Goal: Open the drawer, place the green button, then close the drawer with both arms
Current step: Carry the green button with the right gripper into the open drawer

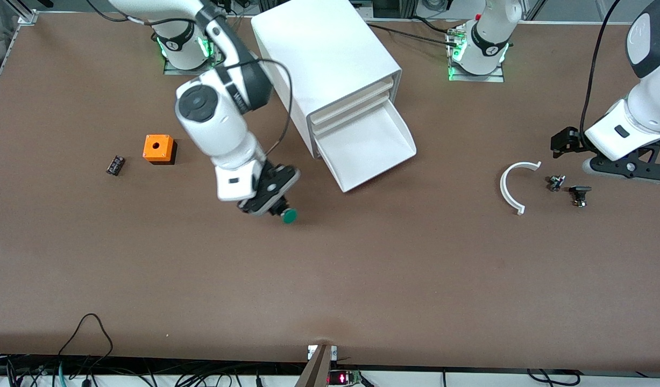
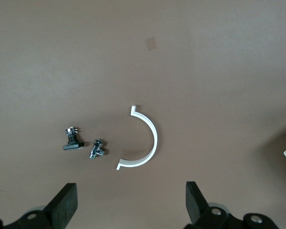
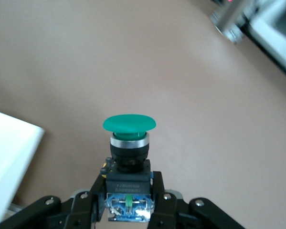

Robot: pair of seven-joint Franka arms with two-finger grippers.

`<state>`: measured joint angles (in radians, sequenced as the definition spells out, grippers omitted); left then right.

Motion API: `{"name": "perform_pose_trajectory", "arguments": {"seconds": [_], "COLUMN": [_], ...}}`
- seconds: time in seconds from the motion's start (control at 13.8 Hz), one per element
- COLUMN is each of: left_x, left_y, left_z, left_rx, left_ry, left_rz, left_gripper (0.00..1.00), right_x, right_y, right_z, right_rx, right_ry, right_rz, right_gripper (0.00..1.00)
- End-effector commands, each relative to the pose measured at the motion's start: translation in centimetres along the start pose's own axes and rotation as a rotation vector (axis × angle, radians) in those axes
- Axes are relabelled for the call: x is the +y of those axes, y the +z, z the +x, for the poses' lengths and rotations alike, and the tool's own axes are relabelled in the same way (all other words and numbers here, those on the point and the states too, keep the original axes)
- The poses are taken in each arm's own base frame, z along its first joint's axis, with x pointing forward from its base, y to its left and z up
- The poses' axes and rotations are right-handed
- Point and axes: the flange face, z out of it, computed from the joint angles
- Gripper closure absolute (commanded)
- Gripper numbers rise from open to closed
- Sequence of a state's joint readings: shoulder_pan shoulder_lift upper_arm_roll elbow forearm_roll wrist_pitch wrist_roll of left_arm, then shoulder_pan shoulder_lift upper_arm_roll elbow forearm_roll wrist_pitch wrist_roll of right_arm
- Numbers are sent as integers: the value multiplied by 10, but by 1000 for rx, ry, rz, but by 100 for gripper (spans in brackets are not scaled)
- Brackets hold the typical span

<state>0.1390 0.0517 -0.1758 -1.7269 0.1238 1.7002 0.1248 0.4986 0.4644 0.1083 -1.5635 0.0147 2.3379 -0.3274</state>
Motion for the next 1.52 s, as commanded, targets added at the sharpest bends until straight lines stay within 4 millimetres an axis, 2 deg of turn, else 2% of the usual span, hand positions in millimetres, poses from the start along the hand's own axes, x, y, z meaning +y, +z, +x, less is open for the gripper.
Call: {"name": "perform_pose_trajectory", "arguments": {"seconds": [0.0, 0.22, 0.36, 0.43, 0.51, 0.72, 1.01, 1.3, 1.45], "left_x": [1, 0, 0, -1, -1, -2, 0, 2, 3], "left_y": [-6, -4, -2, 1, 2, 1, 6, 14, 15], "left_z": [0, 0, 1, 2, 2, 2, 4, 8, 8], "left_rx": [-8, -13, -17, -22, -23, -20, -29, -41, -38], "left_ry": [14, 7, 6, 5, 5, 10, 5, 5, -1], "left_rz": [26, 23, 22, 21, 20, 20, 18, 9, -18], "left_gripper": [0, 0, 0, 0, 0, 0, 0, 0, 0], "right_x": [-47, -97, -118, -127, -139, -197, -248, -255, -262], "right_y": [5, 20, 36, 47, 50, 62, 97, 138, 143], "right_z": [36, 61, 66, 64, 64, 57, 44, 28, 26], "right_rx": [12, -23, -57, -69, -81, -165, -235, -282, -286], "right_ry": [-172, -375, -520, -615, -701, -847, -938, -943, -948], "right_rz": [6, 23, 53, 68, 82, 97, 106, 124, 126], "right_gripper": [75, 75, 73, 71, 71, 71, 71, 71, 65]}}
